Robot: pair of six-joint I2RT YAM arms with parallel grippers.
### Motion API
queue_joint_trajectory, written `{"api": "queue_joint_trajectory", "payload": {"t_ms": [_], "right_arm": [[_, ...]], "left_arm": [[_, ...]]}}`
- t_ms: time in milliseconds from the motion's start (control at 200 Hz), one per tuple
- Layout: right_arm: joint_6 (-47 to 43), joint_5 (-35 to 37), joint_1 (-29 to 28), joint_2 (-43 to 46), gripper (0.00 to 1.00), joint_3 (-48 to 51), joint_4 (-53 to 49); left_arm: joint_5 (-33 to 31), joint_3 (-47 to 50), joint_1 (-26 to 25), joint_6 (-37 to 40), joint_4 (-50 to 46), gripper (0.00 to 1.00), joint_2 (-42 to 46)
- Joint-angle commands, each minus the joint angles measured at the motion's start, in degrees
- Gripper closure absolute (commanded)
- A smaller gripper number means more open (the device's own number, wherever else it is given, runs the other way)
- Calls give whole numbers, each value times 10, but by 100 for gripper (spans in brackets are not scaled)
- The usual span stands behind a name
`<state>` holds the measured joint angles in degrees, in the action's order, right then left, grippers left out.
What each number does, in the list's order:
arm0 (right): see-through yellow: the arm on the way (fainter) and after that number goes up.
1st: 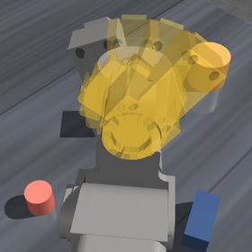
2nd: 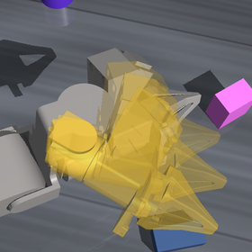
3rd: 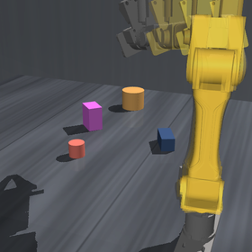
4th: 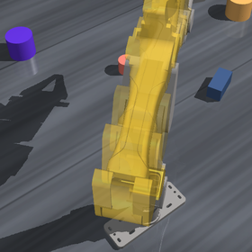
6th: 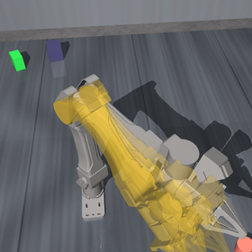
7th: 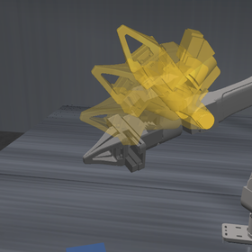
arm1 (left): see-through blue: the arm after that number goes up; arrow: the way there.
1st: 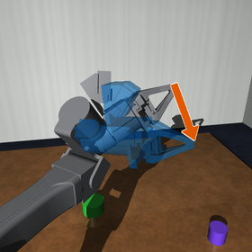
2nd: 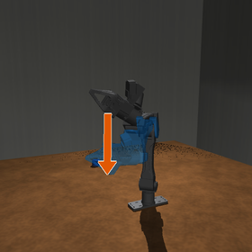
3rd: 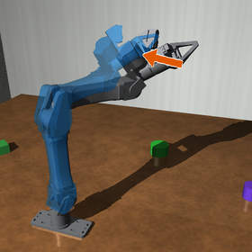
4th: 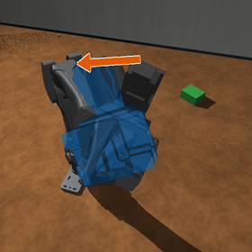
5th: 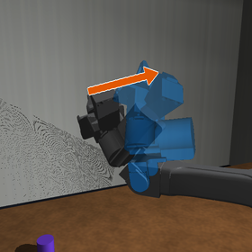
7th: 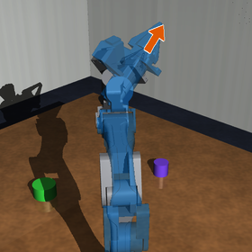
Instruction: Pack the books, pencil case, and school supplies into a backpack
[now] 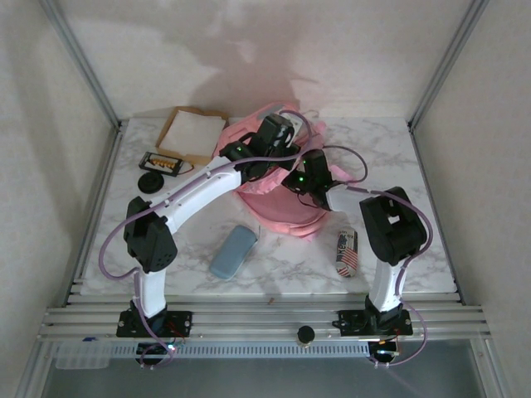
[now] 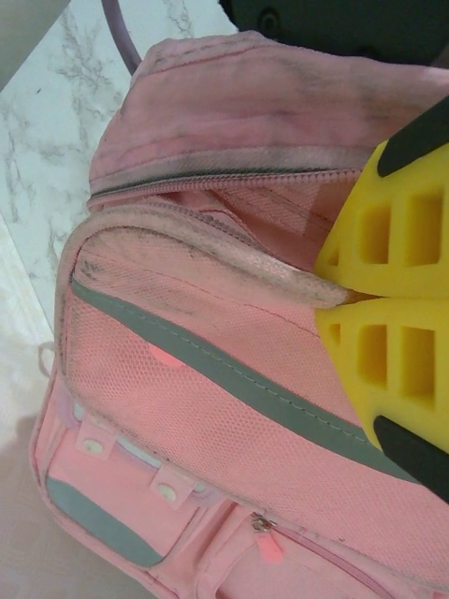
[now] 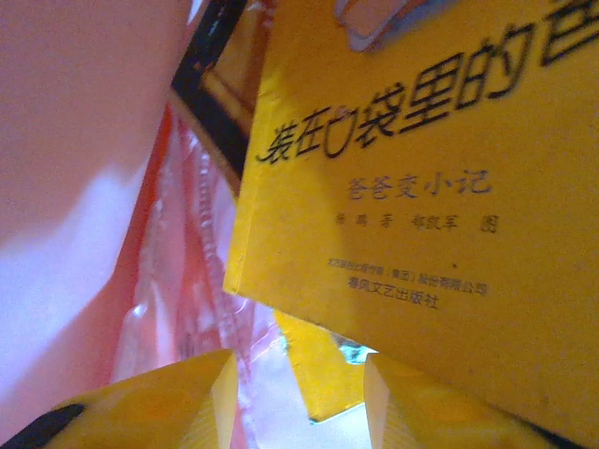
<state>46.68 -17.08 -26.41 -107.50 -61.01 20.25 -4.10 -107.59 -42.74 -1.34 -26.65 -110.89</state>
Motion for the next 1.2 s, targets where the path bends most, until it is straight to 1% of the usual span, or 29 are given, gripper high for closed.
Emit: {"api": "queue_joint_trajectory", "payload": {"t_ms": [0, 95, 185, 235, 275, 320, 366, 431, 511, 576, 681, 871, 956, 1036, 1087, 1192], "right_arm": [[-44, 46, 15, 36, 58, 16, 20], [-70, 74, 11, 76, 55, 37, -40], [-68, 78, 17, 129, 53, 89, -31], [-64, 95, 22, 148, 51, 104, -49], [-56, 100, 32, 154, 48, 108, -68], [-30, 101, 46, 153, 44, 111, -84], [8, 100, 52, 151, 42, 118, -86], [52, 81, 46, 146, 37, 130, -55], [99, 68, 36, 134, 32, 121, -42], [136, 72, 34, 120, 30, 120, -26], [184, 88, 35, 89, 22, 113, -8], [250, 103, 36, 36, 22, 89, 57], [269, 118, 39, 16, 25, 78, 76], [278, 128, 43, 4, 28, 76, 117], [271, 131, 46, -7, 28, 57, 109], [265, 131, 51, -21, 35, 32, 98]], "left_arm": [[15, -32, -14, -14, 19, 100, 12], [12, -30, -14, -15, 21, 100, 12], [16, -27, -14, -17, 24, 100, 12], [18, -26, -14, -20, 27, 100, 11], [20, -27, -14, -22, 28, 100, 10], [20, -27, -14, -26, 29, 100, 10], [21, -26, -14, -28, 32, 100, 10], [19, -27, -14, -29, 34, 100, 9], [17, -28, -14, -29, 36, 100, 6], [19, -30, -14, -30, 35, 100, 3], [21, -33, -14, -31, 32, 100, 0], [23, -35, -14, -27, 30, 100, 0], [24, -34, -14, -25, 28, 100, 0], [25, -34, -14, -24, 26, 100, -1], [26, -34, -14, -23, 26, 100, -1], [27, -35, -13, -24, 29, 100, -1]]}}
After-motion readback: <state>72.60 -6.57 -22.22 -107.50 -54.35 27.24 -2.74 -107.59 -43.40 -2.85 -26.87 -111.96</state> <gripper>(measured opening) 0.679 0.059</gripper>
